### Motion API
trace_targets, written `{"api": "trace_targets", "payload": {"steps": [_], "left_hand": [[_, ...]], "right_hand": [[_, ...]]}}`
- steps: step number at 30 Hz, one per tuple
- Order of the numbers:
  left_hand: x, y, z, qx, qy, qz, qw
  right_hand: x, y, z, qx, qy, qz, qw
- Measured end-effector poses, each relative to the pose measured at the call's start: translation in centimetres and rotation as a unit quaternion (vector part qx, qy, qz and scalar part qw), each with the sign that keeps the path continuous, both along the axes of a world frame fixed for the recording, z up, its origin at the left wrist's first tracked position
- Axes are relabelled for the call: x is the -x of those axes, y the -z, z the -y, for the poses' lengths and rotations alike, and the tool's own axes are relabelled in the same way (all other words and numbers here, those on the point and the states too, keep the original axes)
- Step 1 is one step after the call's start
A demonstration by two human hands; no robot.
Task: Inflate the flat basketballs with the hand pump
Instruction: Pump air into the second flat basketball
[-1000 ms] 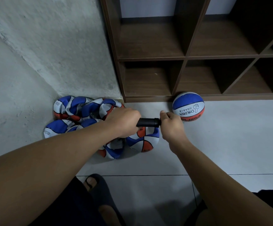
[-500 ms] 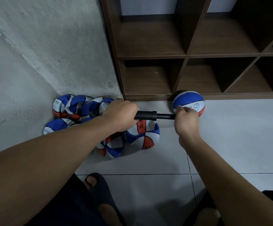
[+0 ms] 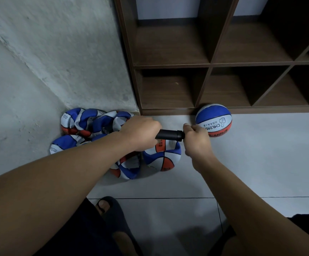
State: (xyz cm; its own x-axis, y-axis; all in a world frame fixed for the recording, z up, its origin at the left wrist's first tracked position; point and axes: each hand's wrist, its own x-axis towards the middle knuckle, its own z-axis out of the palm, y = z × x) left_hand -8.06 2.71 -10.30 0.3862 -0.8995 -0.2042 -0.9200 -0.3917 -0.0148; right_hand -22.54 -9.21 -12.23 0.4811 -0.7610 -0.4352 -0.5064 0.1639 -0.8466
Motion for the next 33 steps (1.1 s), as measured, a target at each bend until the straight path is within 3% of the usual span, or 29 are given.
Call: {"api": "trace_targets", "payload": {"steps": [3, 7, 10, 20, 33], "left_hand": [[-0.7, 0.3, -0.2, 0.012, -0.002, -0.017, 1.0], [-2.9, 0.6, -1.4, 0.019, -0.04, -0.022, 0.999], [-3.0, 1.0, -1.5, 0.014, -0.049, -0.024, 0.998], [-0.4, -0.5, 0.1, 0.003, -0.031, -0.012, 0.999], [-1.1, -0.2, 0.3, 0.018, -0.007, -0.03, 0.999]], "right_hand": [[0.5, -0.5, 1.7, -0.003, 0.015, -0.002, 1.0], [1.9, -0.6, 5.4, -0.006, 0.134, 0.002, 0.991], [2.3, -0.6, 5.8, -0.004, 0.161, 0.009, 0.987], [0.4, -0.6, -0.1, 0.056, 0.046, 0.017, 0.997], [0.5, -0.1, 2.2, -0.001, 0.027, 0.01, 1.0]]}}
